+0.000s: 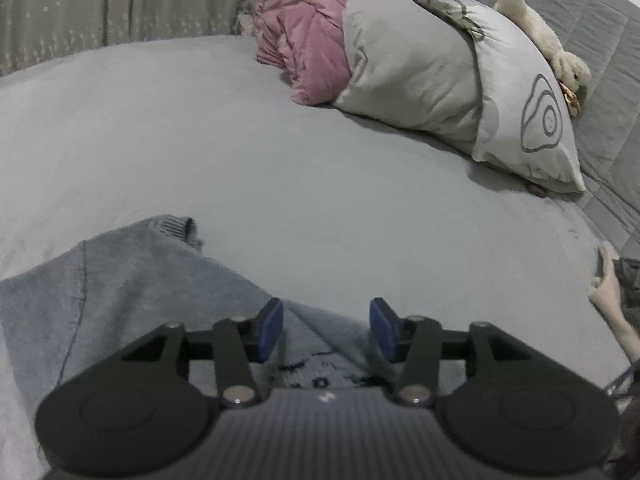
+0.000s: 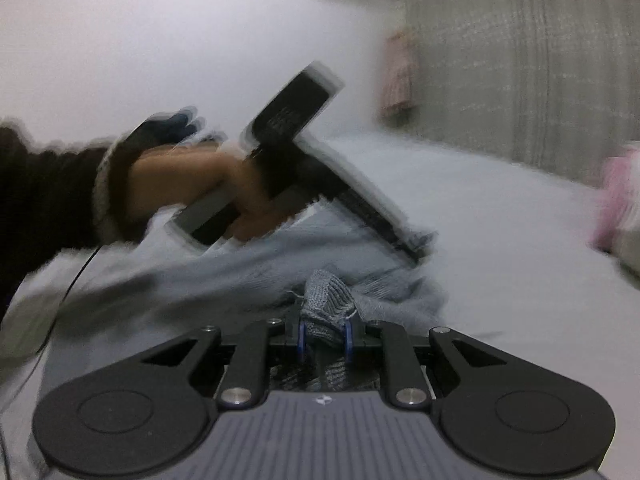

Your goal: Fold clothes

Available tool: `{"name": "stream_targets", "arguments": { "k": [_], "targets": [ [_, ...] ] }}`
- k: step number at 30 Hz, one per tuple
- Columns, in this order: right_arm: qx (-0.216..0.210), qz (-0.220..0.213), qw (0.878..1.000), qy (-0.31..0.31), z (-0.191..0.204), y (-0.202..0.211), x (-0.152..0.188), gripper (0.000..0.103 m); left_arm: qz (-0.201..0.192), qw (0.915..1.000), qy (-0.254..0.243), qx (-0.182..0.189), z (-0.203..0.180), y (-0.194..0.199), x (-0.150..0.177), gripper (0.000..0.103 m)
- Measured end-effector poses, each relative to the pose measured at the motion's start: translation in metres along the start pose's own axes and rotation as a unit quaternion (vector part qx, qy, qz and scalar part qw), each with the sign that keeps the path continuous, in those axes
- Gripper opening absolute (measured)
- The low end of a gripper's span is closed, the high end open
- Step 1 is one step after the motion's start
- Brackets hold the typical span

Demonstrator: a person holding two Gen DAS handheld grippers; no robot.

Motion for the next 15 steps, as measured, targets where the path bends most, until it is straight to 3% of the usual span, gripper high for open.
{"name": "stream_targets", "arguments": {
  "k": [2,4,7,9,11,15],
  "targets": [
    [-0.029,0.039,0.999,0.017,0.009,-0.018,0.005,0.017,0.019,0.9996,-0.017,0.008,-0.011,-0.006,0.0,0.07],
    [-0.052,0.076,0.995,0.032,0.017,-0.035,0.013,0.017,0.045,0.9982,-0.039,0.005,-0.022,-0.015,0.003,0.074],
    [-0.056,0.099,0.993,0.036,0.019,-0.045,0.021,0.021,0.088,0.9937,-0.062,-0.03,-0.029,-0.034,0.012,0.072],
    [-0.058,0.085,0.994,0.028,0.016,-0.037,0.024,0.025,0.098,0.9919,-0.068,-0.044,-0.028,-0.041,0.019,0.06],
    [-0.053,0.054,0.997,0.018,0.009,-0.021,0.02,0.034,0.084,0.9939,-0.057,-0.044,-0.024,-0.039,0.024,0.02],
    [-0.021,-0.017,0.999,-0.023,-0.01,0.009,0.015,0.039,0.056,0.9979,-0.021,-0.022,-0.015,-0.027,0.029,0.013]
  ]
}}
Point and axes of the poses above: each gripper's, at about its wrist camera, not at the fingertips, and y roughly against the way its jaws point, z to its left, x to its underside, the point moved 5 cm from there along -y, roughly the way its jaws point, and after that the axes turned 4 degrees about z, right-handed, at the moved point
